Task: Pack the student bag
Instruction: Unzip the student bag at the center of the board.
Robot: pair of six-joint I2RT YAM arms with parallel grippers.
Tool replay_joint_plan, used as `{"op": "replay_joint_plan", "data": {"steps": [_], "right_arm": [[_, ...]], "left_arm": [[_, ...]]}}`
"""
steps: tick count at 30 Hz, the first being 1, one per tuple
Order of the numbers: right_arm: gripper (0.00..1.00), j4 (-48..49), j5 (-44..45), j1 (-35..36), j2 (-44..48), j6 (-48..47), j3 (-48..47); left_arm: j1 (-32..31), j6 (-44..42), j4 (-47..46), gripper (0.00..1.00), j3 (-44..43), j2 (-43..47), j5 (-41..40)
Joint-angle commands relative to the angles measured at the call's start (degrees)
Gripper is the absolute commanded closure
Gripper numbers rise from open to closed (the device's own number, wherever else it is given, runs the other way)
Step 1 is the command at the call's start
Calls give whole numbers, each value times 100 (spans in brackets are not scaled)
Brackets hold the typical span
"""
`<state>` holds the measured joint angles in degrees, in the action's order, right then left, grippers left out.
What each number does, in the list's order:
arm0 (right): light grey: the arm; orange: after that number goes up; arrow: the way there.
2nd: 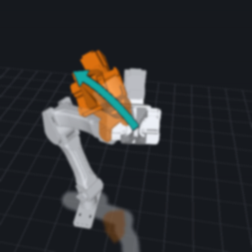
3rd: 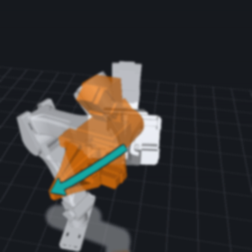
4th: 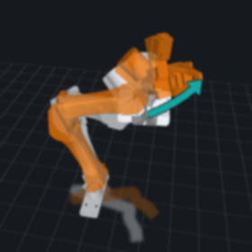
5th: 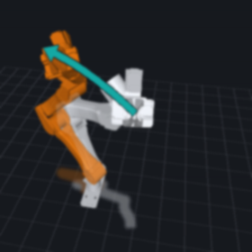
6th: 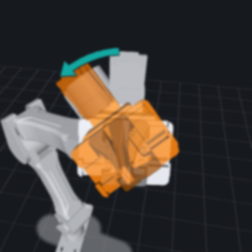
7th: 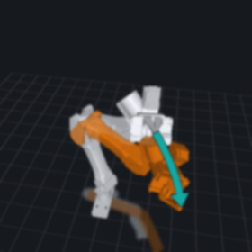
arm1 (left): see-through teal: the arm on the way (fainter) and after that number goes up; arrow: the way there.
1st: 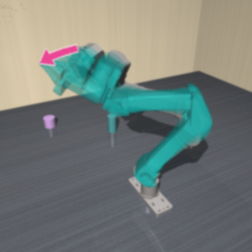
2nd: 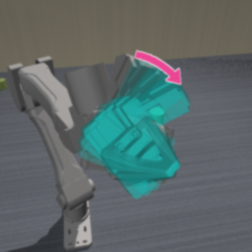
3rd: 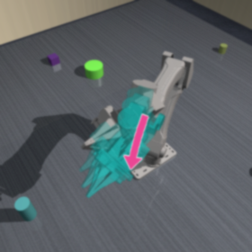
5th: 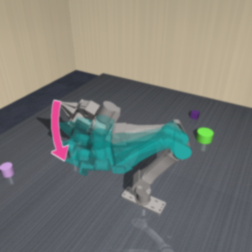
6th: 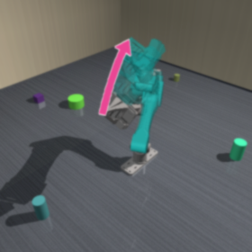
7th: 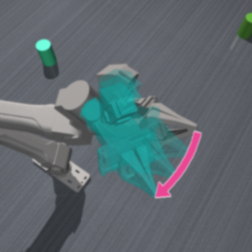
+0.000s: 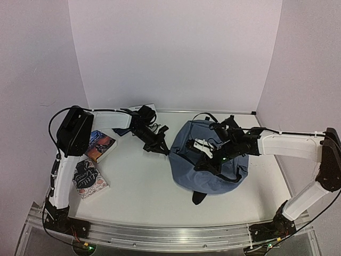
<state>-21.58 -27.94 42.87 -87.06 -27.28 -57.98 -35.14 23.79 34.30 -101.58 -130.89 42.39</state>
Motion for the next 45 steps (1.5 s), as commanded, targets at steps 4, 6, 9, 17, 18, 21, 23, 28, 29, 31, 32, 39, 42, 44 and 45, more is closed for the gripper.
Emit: {"op": "replay_joint_plan", "data": {"steps": [4, 6, 9, 17, 18, 21, 23, 28, 29, 31, 32, 39, 42, 44, 45], "right_arm": [[100, -1900, -913, 151, 728, -529, 261], [100, -1935, -936, 151, 794, -499, 285], [100, -1586, -1000, 151, 762, -223, 251], [100, -784, -1516, 169, -161, 642, -473], [100, -666, -1549, 169, -249, 755, -579], [100, -566, -1738, 173, -406, 912, -877], [100, -570, -1784, 186, -325, 968, -918], [100, -727, -1669, 186, 55, 927, -739], [100, -737, -1648, 186, 82, 926, -687], [100, -731, -1629, 186, 88, 927, -582], [100, -714, -1620, 188, 49, 932, -563], [100, -135, -1149, 185, -713, 1480, -985], [100, 283, -1040, 186, -1126, 1931, -1269], [100, 609, -1048, 186, -1391, 2318, -1448], [100, 785, -988, 186, -1518, 2534, -1523]], "left_arm": [[976, 167, -415, 100, -678, -557, -1804], [1013, 186, -424, 100, -798, -675, -1774], [1019, 190, -566, 100, -893, -763, -1566], [1038, 80, 284, 100, -2660, -1499, -1743], [1047, 124, 348, 100, -2782, -1578, -1774], [1157, 237, 366, 100, -2827, -1684, -1867], [1337, 299, 398, 100, -2826, -1755, -1930], [1575, 421, 71, 100, -2752, -1937, -1590], [1576, 402, 70, 100, -2839, -2003, -1551], [1578, 394, 10, 100, -3005, -2135, -1387], [1577, 410, -39, 100, -3064, -2179, -1302], [1562, 588, -461, 87, -2602, -1596, -737], [1562, 600, -780, 59, -1744, -702, -869], [1569, 513, -699, 44, -1375, -198, -1098], [1571, 484, -621, 39, -1218, 38, -1220]]}}
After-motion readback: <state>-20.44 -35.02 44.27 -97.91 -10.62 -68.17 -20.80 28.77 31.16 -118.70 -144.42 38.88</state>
